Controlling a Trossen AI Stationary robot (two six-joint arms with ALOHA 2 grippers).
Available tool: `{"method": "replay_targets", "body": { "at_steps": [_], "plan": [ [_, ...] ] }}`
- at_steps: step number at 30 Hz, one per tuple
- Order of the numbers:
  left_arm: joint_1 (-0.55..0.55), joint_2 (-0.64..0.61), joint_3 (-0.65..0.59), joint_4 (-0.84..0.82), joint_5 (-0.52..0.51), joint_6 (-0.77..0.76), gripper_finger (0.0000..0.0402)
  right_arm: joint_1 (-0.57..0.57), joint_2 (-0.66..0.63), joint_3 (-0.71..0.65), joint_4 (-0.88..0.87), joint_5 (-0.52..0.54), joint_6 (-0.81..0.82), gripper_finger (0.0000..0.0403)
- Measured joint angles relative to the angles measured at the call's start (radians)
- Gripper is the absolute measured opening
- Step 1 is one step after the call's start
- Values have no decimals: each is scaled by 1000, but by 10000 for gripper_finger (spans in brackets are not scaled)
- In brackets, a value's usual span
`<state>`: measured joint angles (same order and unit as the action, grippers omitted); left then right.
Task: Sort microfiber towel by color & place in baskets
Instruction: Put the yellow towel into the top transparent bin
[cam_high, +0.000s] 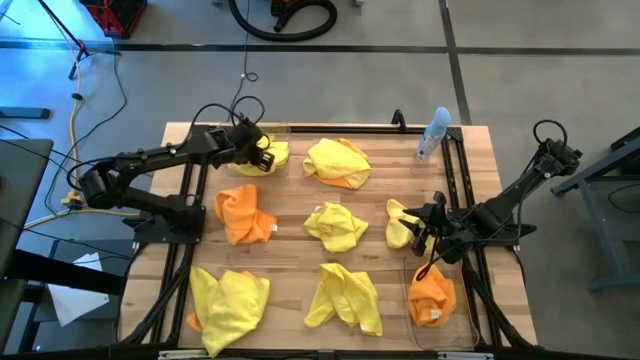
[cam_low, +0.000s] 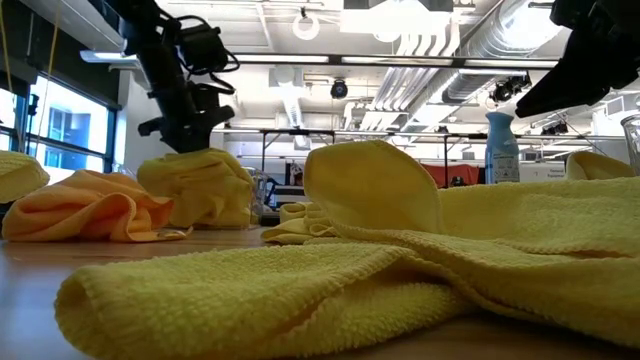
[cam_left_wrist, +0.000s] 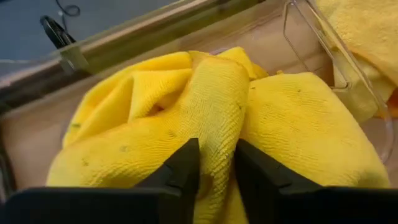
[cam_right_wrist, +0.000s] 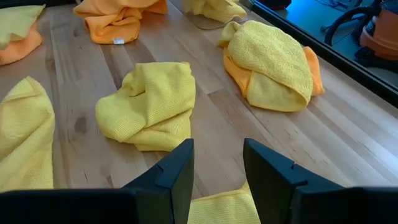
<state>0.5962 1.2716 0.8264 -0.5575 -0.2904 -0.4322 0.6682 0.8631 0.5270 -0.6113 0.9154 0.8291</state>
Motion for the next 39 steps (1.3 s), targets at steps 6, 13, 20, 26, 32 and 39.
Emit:
{"method": "replay_targets", "body": {
  "at_steps": [6, 13, 20, 26, 32, 39],
  "plan": [
    [-1, 0, 94, -90, 108, 1, 117, 0, 0, 0, -5, 0, 0, 132],
    [-4, -1, 168, -177, 200, -119, 117, 0, 0, 0, -10, -1, 0, 132],
    [0, 41, 168, -288, 164, -162, 117, 0, 0, 0, -10, -1, 0, 132],
    [41, 151, 168, -226, 81, -116, 117, 0, 0, 0, -14, 0, 0, 132],
    [111, 276, 168, -181, 96, -114, 117, 0, 0, 0, -14, 1, 0, 132],
    [139, 415, 168, -176, 112, -113, 117, 0, 0, 0, -21, 1, 0, 132]
  ]
}}
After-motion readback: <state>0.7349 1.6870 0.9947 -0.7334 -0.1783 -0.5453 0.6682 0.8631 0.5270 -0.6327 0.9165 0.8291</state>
